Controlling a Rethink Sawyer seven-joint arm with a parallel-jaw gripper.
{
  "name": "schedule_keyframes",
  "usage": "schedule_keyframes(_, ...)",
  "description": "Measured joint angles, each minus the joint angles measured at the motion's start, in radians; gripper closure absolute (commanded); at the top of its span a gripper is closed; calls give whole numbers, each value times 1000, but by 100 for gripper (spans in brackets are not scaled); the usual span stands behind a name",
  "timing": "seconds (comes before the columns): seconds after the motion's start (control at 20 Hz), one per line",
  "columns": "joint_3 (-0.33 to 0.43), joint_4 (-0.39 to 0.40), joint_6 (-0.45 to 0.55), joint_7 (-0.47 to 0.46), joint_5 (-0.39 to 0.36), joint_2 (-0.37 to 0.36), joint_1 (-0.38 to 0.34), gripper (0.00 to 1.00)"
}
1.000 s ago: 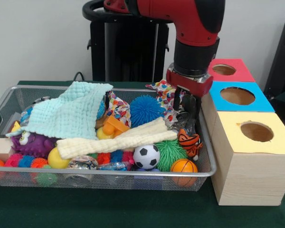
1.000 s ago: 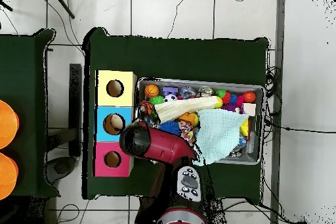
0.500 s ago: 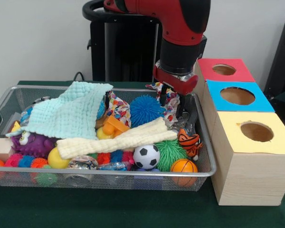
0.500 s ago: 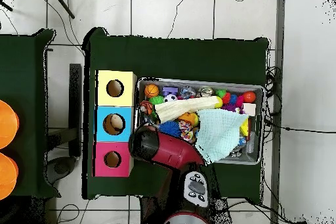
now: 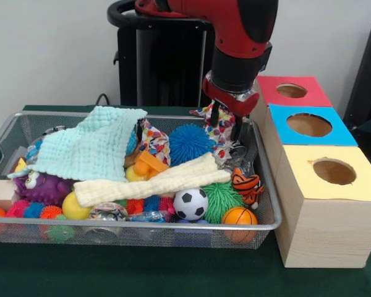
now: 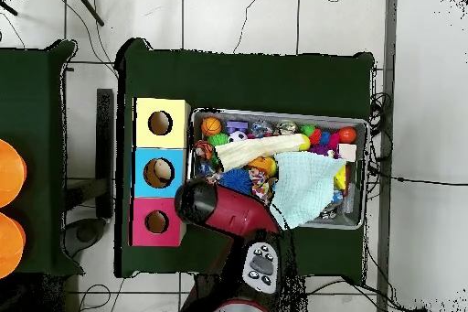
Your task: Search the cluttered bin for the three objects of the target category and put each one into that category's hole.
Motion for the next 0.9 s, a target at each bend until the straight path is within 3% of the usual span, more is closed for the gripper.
schedule_keyframes(0.25, -18, -47, 71, 2, 25, 27, 29, 0)
schedule_keyframes(0.9, -33, -161, 76, 2, 67, 117, 36, 0)
